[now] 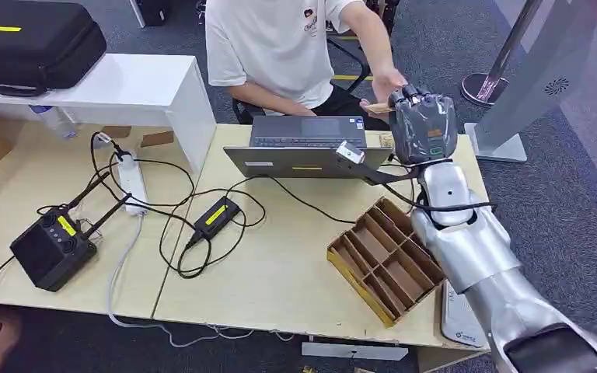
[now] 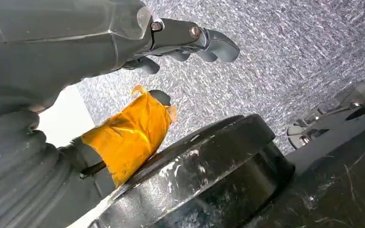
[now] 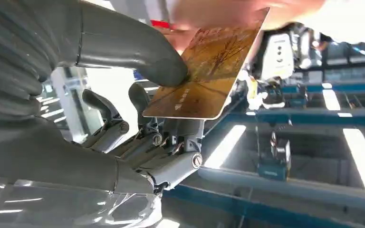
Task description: Pass the card to the sensor for recognition and then transmit it.
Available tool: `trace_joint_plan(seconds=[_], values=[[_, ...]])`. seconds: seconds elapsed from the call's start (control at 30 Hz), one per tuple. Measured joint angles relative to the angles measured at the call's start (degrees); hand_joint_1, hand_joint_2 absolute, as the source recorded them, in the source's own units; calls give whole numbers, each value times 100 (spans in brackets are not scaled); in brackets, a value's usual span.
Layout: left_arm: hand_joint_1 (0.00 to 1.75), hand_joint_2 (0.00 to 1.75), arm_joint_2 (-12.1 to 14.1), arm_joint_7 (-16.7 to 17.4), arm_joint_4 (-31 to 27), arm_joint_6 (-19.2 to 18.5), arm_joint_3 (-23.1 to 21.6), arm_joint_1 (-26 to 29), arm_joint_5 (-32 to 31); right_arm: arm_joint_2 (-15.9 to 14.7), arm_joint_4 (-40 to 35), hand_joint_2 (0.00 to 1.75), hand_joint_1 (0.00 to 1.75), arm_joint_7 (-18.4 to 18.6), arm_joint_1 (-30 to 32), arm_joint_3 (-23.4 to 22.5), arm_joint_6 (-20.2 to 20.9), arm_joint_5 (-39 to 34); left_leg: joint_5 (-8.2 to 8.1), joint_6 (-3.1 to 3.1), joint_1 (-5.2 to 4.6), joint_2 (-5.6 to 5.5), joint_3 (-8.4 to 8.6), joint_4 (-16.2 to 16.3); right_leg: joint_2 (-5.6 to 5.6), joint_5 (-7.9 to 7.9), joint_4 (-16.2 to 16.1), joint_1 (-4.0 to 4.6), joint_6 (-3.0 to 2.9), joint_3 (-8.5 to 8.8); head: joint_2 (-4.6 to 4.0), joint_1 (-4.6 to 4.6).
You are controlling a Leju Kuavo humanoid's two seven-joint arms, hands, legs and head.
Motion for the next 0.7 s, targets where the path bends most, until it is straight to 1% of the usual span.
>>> trace_joint_plan(seconds=[0.23, 0.27, 0.5, 0.7], values=[[0, 175, 22, -11, 0, -28, -142, 7, 0, 42, 867, 175, 175, 87, -411, 155, -18, 70, 0, 0, 0, 1, -1, 0, 0, 0, -1, 0, 0, -1, 0, 0], [0, 175, 22, -18, 0, -28, -155, 8, 0, 44, 944, 175, 0, 87, -435, 162, -28, 70, 0, 0, 0, 1, -1, 0, 0, 0, -1, 0, 0, -1, 0, -2], [0, 175, 39, -107, 0, -146, -227, 11, 0, 92, 1267, 175, 0, 50, -486, 234, -61, 70, 0, 0, 0, 0, 0, 0, 1, 0, 0, 0, 0, -2, 0, -2], [0, 175, 46, -105, 0, -133, -245, 11, 2, 109, 1359, 175, 0, 79, -514, 282, -59, 133, 0, 0, 0, 1, 0, 0, 1, 0, -1, 0, 0, -4, 0, 0]])
